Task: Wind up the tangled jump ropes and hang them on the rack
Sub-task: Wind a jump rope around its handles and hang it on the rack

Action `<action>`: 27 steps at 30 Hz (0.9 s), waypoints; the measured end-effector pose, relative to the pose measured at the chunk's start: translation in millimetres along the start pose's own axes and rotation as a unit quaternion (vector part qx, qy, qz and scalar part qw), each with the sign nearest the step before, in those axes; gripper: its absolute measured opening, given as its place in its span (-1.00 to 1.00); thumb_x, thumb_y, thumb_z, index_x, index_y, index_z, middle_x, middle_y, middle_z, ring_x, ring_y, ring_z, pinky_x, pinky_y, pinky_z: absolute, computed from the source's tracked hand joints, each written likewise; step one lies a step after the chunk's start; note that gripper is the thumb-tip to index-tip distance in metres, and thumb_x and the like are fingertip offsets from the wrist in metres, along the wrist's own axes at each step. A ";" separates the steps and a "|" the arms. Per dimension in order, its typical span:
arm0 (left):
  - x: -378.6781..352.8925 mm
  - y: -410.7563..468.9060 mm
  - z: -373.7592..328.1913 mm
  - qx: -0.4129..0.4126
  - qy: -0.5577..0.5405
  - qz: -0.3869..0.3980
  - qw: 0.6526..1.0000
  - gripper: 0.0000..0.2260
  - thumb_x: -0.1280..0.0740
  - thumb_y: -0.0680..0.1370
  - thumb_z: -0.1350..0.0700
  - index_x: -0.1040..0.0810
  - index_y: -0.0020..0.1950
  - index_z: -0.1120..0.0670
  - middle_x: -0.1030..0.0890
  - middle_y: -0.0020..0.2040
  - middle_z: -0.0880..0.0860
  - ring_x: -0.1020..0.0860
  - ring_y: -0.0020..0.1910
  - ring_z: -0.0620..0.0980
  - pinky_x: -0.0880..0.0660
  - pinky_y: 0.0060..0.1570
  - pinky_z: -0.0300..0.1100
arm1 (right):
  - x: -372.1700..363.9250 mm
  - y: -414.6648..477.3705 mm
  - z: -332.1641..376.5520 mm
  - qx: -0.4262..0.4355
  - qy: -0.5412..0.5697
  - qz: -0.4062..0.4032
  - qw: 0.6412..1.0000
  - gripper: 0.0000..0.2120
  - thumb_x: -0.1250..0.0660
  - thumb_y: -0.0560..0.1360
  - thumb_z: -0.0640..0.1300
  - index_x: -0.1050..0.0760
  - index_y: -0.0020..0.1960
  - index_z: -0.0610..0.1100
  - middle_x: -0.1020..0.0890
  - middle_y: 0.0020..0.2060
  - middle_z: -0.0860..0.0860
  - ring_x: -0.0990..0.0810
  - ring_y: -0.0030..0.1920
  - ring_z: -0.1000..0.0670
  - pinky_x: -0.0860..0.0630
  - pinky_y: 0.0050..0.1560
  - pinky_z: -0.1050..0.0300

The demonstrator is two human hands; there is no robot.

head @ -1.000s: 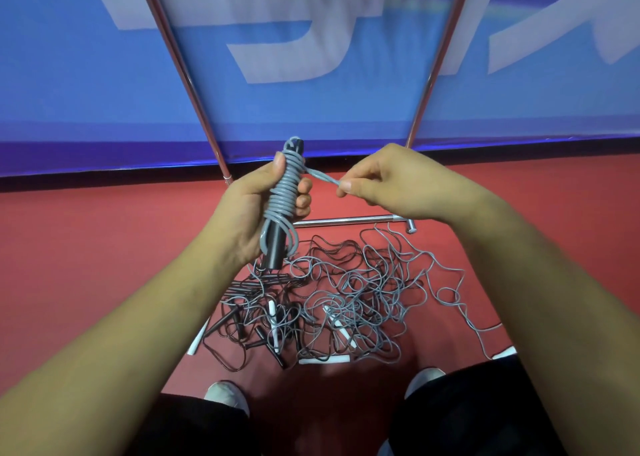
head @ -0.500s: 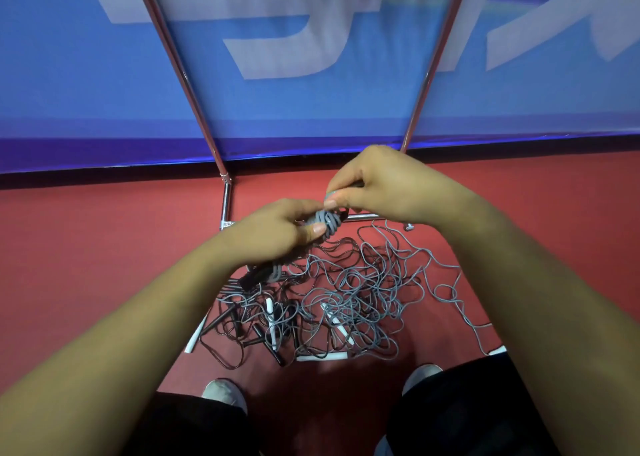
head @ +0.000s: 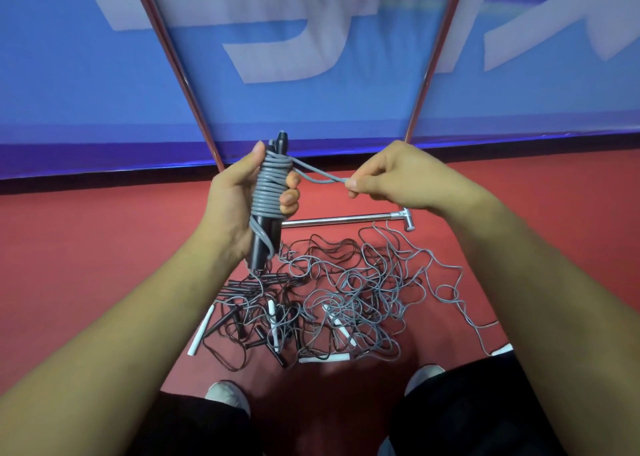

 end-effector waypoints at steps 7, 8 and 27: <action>-3.4 -1.6 -0.5 0.032 -0.078 0.094 0.992 -0.53 -0.45 0.48 0.11 -0.39 0.29 0.23 -0.50 -0.12 0.13 -0.47 -0.27 -0.03 -0.47 -0.21 -0.23 | -14.2 -6.0 6.4 -0.004 -0.022 0.060 0.998 -0.82 -0.42 0.53 -0.03 -0.70 -0.20 -0.07 -0.44 -0.49 -0.01 -0.30 -0.47 0.05 -0.26 -0.43 0.22; -5.2 -2.4 0.2 0.036 -0.084 0.111 0.990 -0.51 -0.42 0.50 0.11 -0.36 0.36 0.24 -0.49 -0.11 0.14 -0.48 -0.25 -0.02 -0.48 -0.18 -0.21 | -13.2 -5.8 5.6 -0.009 -0.028 0.059 0.998 -0.81 -0.42 0.53 -0.03 -0.70 -0.20 -0.07 -0.43 -0.51 0.01 -0.29 -0.50 0.07 -0.26 -0.45 0.24; 15.4 -5.8 0.7 0.040 0.518 -0.031 0.854 -0.86 -0.34 0.61 0.10 -0.62 0.15 0.05 -0.66 -0.10 0.04 -0.67 -0.27 -0.08 -0.62 -0.19 -0.27 | -12.4 -24.7 49.8 0.110 -0.093 0.075 0.987 -0.85 -0.44 0.51 -0.07 -0.70 -0.16 -0.12 -0.52 -0.48 0.04 -0.36 -0.53 0.14 -0.30 -0.55 0.33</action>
Point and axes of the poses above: each hand's wrist, its own y-axis towards the middle knuckle, its own x-axis out of the back of the hand, z = x × y, the point moved 8 cm from there along y, towards the middle knuckle
